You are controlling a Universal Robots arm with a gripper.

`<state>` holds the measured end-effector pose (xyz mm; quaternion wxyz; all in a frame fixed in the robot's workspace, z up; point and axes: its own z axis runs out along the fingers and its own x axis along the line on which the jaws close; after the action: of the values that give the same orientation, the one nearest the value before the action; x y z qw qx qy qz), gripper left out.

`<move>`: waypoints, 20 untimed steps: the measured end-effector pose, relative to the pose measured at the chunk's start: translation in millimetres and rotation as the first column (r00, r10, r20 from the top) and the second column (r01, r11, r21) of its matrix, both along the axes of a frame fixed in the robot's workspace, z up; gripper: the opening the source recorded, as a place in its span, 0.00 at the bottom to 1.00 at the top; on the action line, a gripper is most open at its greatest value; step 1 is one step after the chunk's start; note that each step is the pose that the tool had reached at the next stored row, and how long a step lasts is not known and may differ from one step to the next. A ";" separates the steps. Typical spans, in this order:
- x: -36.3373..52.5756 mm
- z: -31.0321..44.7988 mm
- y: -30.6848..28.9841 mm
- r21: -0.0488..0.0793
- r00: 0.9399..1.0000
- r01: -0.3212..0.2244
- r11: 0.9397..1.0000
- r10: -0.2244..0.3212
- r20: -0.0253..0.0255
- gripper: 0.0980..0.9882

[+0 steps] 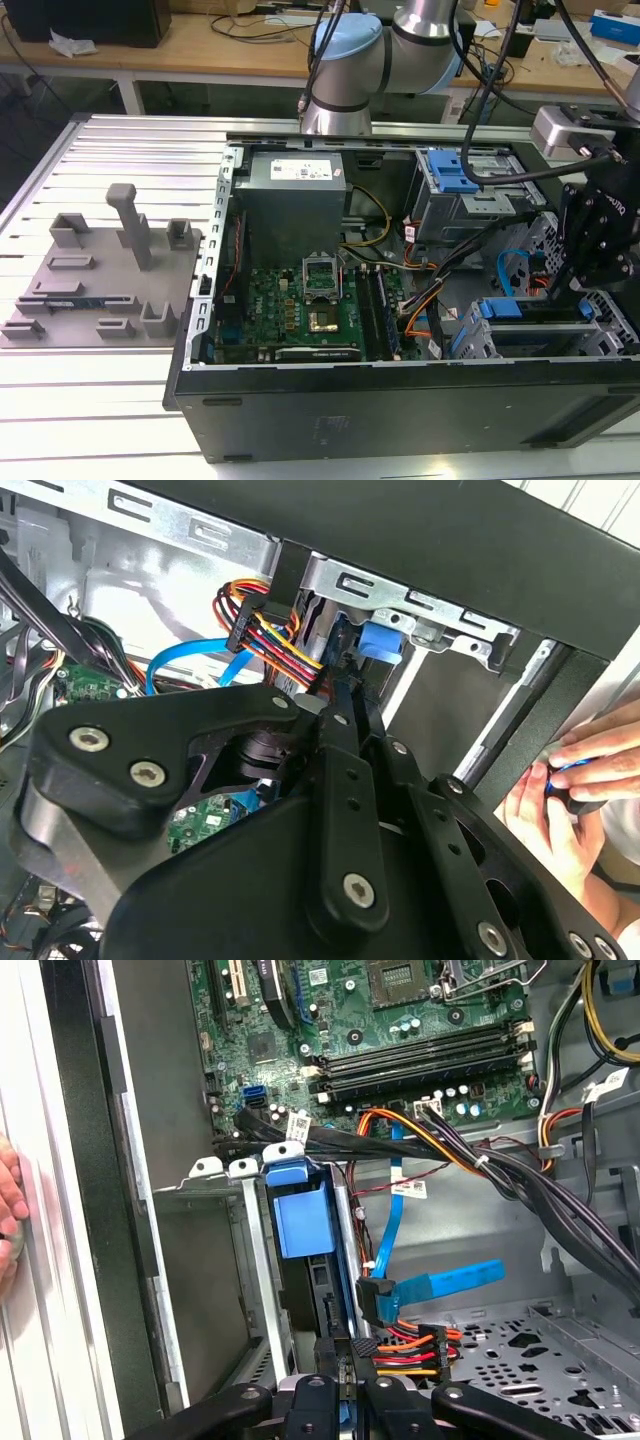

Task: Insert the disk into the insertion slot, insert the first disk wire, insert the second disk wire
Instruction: 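Insert the first disk wire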

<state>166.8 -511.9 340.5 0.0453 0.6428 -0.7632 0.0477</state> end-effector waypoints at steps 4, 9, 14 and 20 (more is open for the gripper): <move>0.0 5.1 0.6 0.000 1.000 0.000 1.000 0.000 0.000 0.07; 0.0 13.2 2.7 -0.002 1.000 0.000 1.000 0.000 0.000 0.07; 0.0 13.5 2.9 -0.002 1.000 0.000 1.000 0.000 -0.001 0.07; 0.2 13.4 3.0 0.003 1.000 -0.019 1.000 0.019 -0.011 0.07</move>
<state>167.0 -508.9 353.9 0.0481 0.6502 -0.7570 0.0434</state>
